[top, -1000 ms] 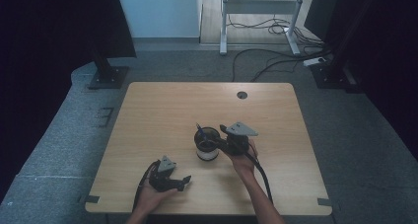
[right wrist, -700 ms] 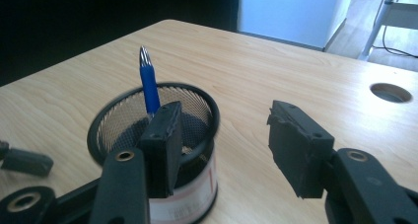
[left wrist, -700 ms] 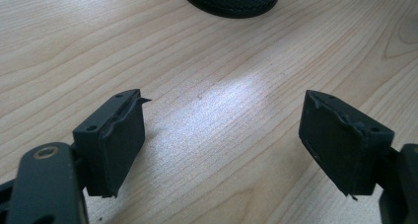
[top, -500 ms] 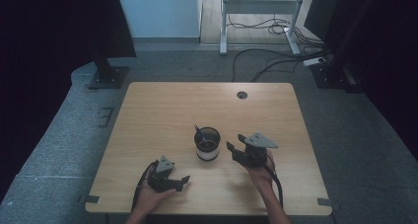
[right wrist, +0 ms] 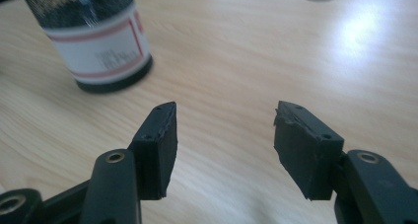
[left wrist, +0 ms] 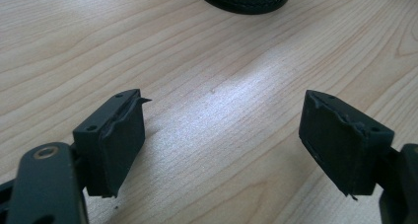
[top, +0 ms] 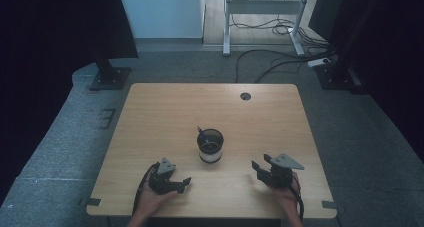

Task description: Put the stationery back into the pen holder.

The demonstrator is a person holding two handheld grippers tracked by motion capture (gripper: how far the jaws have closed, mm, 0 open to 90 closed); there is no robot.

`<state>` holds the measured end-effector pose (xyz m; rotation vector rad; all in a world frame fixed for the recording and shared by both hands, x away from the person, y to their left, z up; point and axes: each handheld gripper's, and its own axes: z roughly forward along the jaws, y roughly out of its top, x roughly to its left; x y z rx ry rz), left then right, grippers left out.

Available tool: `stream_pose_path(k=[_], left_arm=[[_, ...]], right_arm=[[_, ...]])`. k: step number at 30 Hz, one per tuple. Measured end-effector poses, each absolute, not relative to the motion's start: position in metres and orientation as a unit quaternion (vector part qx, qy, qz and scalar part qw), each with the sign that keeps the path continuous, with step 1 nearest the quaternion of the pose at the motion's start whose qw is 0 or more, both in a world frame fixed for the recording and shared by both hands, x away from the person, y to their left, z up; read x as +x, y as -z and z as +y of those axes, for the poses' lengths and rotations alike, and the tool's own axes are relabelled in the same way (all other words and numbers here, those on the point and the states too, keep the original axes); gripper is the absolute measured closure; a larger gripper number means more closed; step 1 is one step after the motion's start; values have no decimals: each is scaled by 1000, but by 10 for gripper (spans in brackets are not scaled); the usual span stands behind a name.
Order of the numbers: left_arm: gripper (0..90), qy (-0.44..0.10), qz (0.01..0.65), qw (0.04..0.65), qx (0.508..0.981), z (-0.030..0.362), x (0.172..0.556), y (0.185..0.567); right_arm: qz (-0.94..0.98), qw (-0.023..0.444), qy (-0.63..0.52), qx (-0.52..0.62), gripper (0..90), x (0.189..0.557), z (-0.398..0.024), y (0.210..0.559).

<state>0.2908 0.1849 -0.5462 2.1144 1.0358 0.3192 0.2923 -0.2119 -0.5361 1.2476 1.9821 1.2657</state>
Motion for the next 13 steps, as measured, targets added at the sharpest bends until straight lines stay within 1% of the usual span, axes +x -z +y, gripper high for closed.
stream_pose_path(k=[5, 13], left_arm=[[179, -124, 406, 372, 825, 185, 291, 546], [179, -124, 407, 369, 826, 185, 292, 546]], right_arm=[[719, 240, -458, 465, 408, 291, -222, 541], [727, 237, -447, 465, 394, 294, -220, 544]])
